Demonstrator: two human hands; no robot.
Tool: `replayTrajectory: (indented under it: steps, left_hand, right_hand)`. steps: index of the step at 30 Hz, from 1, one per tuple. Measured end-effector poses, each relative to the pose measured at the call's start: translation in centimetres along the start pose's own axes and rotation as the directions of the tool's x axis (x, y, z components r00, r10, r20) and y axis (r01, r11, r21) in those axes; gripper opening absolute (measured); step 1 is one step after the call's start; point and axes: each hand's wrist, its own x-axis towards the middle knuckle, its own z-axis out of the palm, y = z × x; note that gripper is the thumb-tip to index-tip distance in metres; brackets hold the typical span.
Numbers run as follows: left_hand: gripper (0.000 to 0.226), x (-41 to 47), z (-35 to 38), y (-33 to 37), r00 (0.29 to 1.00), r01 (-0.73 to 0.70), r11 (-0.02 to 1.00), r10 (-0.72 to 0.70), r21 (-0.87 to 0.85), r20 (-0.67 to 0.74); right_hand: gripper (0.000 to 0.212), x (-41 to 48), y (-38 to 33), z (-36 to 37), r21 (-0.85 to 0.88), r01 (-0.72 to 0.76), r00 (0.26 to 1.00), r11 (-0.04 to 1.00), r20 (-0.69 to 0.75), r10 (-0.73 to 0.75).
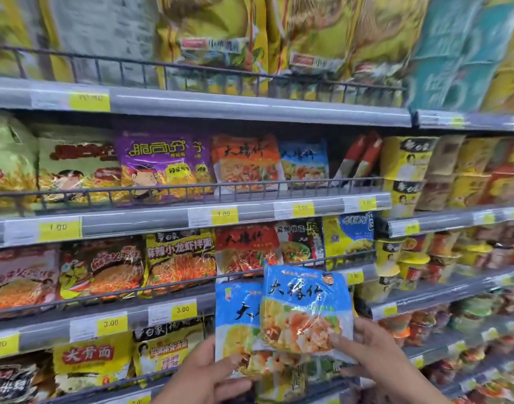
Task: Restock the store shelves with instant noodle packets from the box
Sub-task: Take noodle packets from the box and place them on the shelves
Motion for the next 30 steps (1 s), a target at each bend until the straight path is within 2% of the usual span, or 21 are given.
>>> replayTrajectory:
  steps: [4,6,11,17,21,23,26,30]
  left_hand:
    - [0.036,1.0,2.4,3.7,0.998,-0.063,0.998,0.063,-0.005,0.012]
    - [0.035,1.3,3.4,5.2,0.996,-0.090,0.996,0.091,-0.024,0.025]
    - [0.036,2.5,5.8,8.0,0.986,-0.145,0.988,0.148,-0.047,0.073]
    - [0.034,4.2,9.6,9.5,0.979,-0.190,0.975,0.197,-0.111,0.053]
    - [0.035,5.1,12.4,9.1,0.975,-0.215,0.969,0.220,-0.121,0.028]
    - [0.038,5.3,13.5,8.4,0.975,-0.220,0.965,0.222,-0.141,-0.003]
    - [0.040,5.7,14.7,7.4,0.970,-0.241,0.958,0.235,-0.157,-0.059]
    - [0.044,5.6,15.8,6.4,0.964,-0.261,0.948,0.245,-0.182,-0.105]
  right_hand:
    - [0.029,-0.2,-3.8,-1.0,-0.121,0.134,0.989,0.984,-0.042,-0.140]
    - [0.034,-0.3,-5.8,-1.3,-0.137,0.158,0.986,0.978,-0.021,-0.163]
    - [0.024,0.8,-10.0,-3.4,-0.071,0.159,0.987,0.985,-0.001,-0.160]
    - [0.029,4.2,-13.2,-7.2,0.001,0.170,0.985,0.985,0.004,-0.170]
    - [0.003,7.2,-15.7,-9.3,0.107,0.151,0.986,0.983,0.058,-0.158]
    - [0.005,9.3,-16.8,-10.2,0.165,0.140,0.986,0.976,0.071,-0.154]
    - [0.005,12.2,-18.7,-10.8,0.166,0.160,0.983,0.973,0.063,-0.172]
    - [0.009,15.8,-21.1,-10.8,0.177,0.162,0.986,0.971,0.000,-0.165]
